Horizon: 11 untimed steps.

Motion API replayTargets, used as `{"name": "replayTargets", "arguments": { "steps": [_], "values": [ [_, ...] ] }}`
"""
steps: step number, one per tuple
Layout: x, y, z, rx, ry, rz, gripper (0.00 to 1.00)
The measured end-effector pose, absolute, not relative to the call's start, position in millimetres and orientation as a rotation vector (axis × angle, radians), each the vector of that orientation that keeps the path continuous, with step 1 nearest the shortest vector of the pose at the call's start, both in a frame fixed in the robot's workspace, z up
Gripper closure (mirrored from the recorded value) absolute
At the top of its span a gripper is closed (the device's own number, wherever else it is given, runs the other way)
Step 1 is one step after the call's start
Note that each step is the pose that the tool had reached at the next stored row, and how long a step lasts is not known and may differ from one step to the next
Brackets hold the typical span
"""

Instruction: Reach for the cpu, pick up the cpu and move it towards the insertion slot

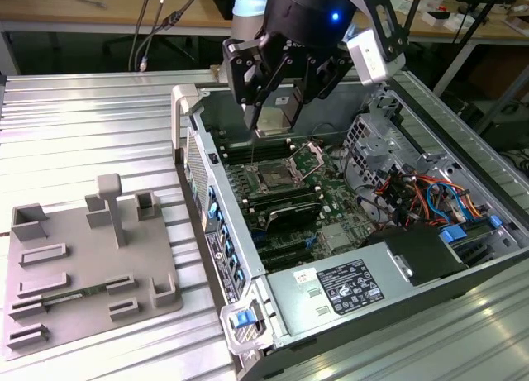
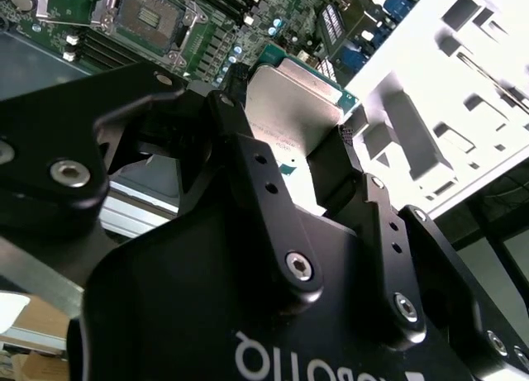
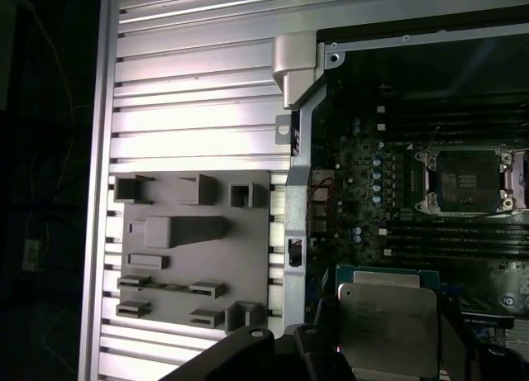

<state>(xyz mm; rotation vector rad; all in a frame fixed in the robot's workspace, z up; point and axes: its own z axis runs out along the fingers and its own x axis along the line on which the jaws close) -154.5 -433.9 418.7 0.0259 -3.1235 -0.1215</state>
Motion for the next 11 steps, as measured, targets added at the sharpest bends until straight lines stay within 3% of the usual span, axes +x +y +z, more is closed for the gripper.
{"name": "replayTargets", "arguments": {
  "steps": [11],
  "values": [
    [-143, -434, 419, 0.026, -3.124, -0.122, 0.45]
  ]
}}
